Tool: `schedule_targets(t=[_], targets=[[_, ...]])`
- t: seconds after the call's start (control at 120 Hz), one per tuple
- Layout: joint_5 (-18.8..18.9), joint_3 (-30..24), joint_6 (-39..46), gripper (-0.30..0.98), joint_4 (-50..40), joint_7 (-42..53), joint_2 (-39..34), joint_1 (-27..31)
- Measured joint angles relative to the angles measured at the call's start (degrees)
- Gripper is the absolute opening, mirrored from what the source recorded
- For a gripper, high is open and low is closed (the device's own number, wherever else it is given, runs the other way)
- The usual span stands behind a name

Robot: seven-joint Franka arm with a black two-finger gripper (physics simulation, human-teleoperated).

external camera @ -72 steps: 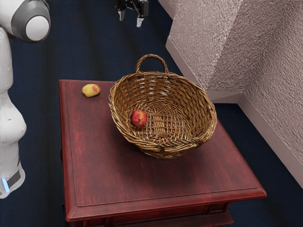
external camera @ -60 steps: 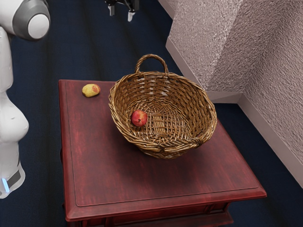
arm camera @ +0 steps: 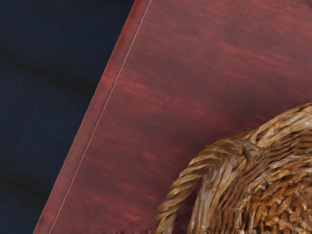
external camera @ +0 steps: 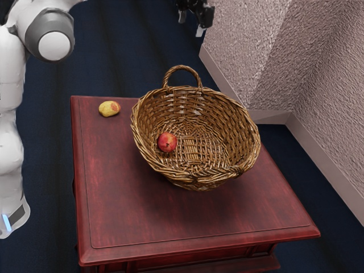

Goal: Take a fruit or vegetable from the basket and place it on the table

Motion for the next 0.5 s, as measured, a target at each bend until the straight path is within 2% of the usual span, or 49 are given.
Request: schedule_targets(t=[0.05,0.092,0.183,0.242,0.342,0.5], targets=[[-0.35,-0.18,1.67,0.67,-5.47,-0.01,-0.43,-5.0],[-0.54,-0.13,3.58,0.67,-12.87,-0.03,-4.0,-7.07],[-0.75,-0.05,8.46,0.67,-30.08,-0.08,-14.48,-9.57],[-0.83,-0.12,12.37,0.67,-38.66,-0.12,-19.38,-8.55],[-0.94,-1.06,18.45,0.67,-44.62,-0.2,-21.2,-9.77],[-1.02,-4.06,25.09,0.67,-47.49,-0.34,-19.99,-11.44]])
